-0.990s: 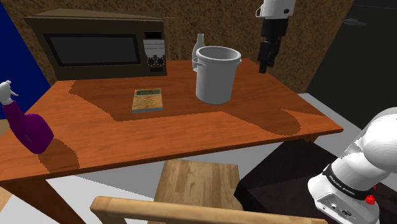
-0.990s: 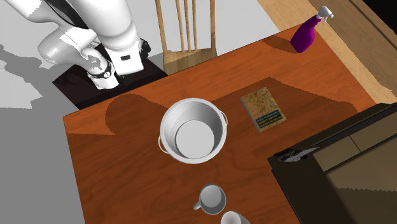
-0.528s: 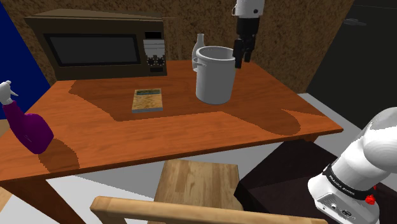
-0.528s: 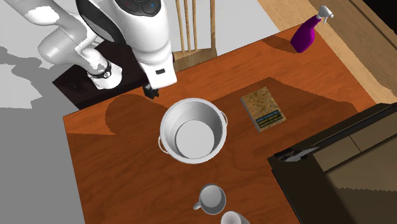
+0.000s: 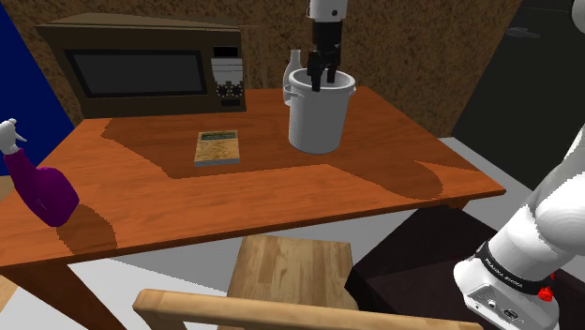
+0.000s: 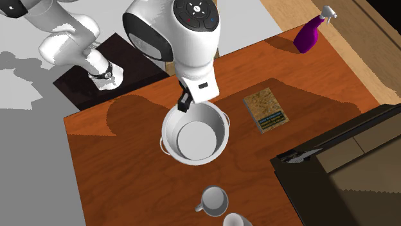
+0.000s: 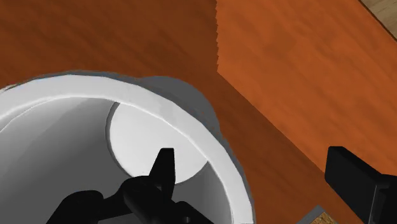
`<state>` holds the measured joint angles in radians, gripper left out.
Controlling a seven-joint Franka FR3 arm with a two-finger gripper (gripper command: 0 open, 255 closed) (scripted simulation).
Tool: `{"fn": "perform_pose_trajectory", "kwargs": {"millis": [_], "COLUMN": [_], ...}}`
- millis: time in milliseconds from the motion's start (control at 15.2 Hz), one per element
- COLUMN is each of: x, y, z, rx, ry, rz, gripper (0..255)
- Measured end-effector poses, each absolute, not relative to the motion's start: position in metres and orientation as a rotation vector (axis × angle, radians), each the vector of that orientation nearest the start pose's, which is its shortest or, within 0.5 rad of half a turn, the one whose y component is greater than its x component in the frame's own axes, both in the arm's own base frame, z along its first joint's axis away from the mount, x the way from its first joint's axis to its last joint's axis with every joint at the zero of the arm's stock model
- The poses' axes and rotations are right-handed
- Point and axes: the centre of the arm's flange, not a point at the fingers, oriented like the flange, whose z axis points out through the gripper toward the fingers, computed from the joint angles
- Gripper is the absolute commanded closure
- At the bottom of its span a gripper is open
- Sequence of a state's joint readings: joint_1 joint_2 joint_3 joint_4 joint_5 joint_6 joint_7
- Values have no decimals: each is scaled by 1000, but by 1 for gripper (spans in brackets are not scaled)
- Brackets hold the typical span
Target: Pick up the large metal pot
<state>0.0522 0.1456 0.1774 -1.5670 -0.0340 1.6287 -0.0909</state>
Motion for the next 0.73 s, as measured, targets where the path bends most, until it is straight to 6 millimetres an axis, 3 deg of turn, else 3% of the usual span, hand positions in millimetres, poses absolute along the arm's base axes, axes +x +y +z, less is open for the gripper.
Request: {"fn": "perform_pose_trajectory", "kwargs": {"millis": [132,264,726], "x": [609,622,627], "y": [131,136,139], "z": [548,546,513], "rx": [-3114,-3115,-3116], "ry": [-522,-532,-535], "rz": [115,107,104], "gripper": [0,0,0]}}
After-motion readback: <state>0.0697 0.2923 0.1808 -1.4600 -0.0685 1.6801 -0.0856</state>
